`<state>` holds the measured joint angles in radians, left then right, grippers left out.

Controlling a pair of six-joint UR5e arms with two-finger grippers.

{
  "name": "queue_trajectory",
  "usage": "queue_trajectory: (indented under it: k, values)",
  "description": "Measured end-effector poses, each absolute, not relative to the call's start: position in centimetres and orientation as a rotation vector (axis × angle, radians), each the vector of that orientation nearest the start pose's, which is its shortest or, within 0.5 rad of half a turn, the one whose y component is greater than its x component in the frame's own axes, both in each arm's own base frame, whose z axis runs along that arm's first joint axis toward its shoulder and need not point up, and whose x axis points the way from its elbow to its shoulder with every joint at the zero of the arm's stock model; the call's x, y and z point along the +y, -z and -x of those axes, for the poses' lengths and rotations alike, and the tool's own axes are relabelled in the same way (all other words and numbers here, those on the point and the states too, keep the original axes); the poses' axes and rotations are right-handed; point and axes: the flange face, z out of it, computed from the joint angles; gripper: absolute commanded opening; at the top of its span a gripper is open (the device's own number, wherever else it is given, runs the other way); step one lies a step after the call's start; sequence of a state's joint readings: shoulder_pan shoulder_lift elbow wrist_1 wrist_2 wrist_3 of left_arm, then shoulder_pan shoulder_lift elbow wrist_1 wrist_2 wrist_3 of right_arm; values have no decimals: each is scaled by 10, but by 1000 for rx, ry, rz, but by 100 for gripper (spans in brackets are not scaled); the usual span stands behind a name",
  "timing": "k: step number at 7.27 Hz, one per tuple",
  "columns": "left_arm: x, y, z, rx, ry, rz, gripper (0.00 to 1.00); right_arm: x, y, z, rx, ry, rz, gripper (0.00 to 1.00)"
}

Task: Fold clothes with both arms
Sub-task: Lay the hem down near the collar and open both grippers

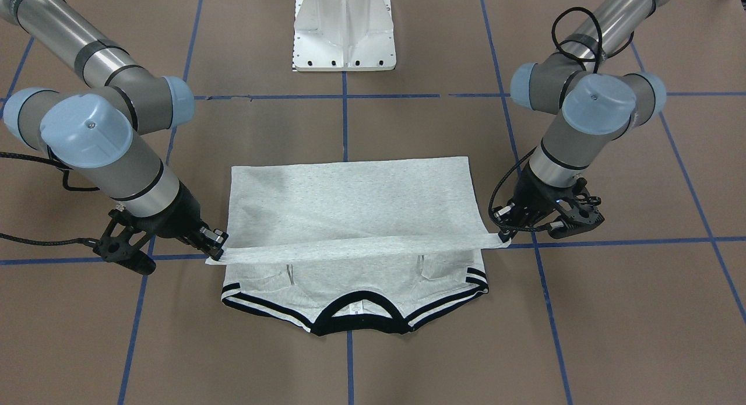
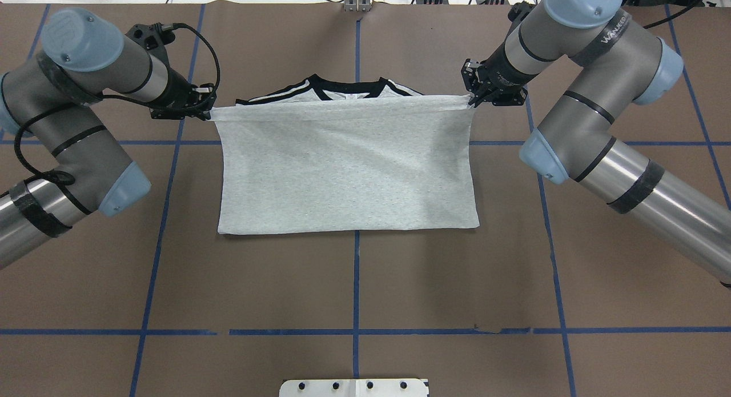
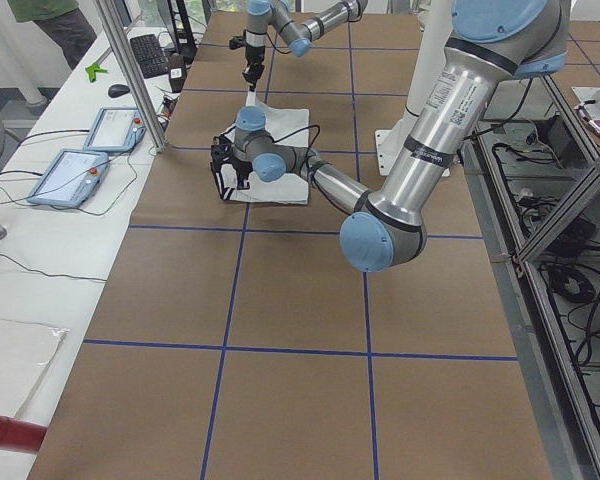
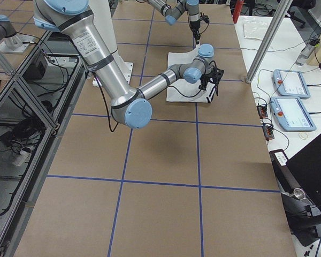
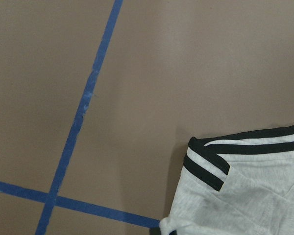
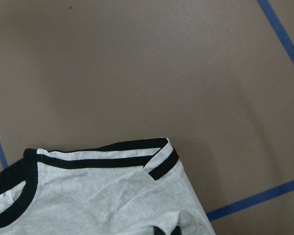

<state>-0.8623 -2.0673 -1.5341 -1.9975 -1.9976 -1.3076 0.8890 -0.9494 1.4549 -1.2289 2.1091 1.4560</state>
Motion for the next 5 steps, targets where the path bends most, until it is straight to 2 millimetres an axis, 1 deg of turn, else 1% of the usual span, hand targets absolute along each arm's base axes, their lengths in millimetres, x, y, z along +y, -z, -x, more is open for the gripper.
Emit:
queue_trajectory:
  k: [1, 2, 3, 4, 5]
  values:
    - [-582, -339, -378, 961, 373, -125, 0, -612, -292, 393, -985, -483, 44, 0]
    - [-581, -336, -379, 965, 378, -121, 0, -612, -287, 396, -990, -478, 43, 9]
    - [-581, -334, -379, 968, 381, -120, 0, -612, -286, 397, -991, -474, 43, 49]
    - [-580, -333, -380, 968, 380, -119, 39, -612, -286, 398, -991, -473, 43, 99]
    - [-580, -334, -381, 968, 385, -115, 76, -612, -287, 400, -988, -473, 45, 100]
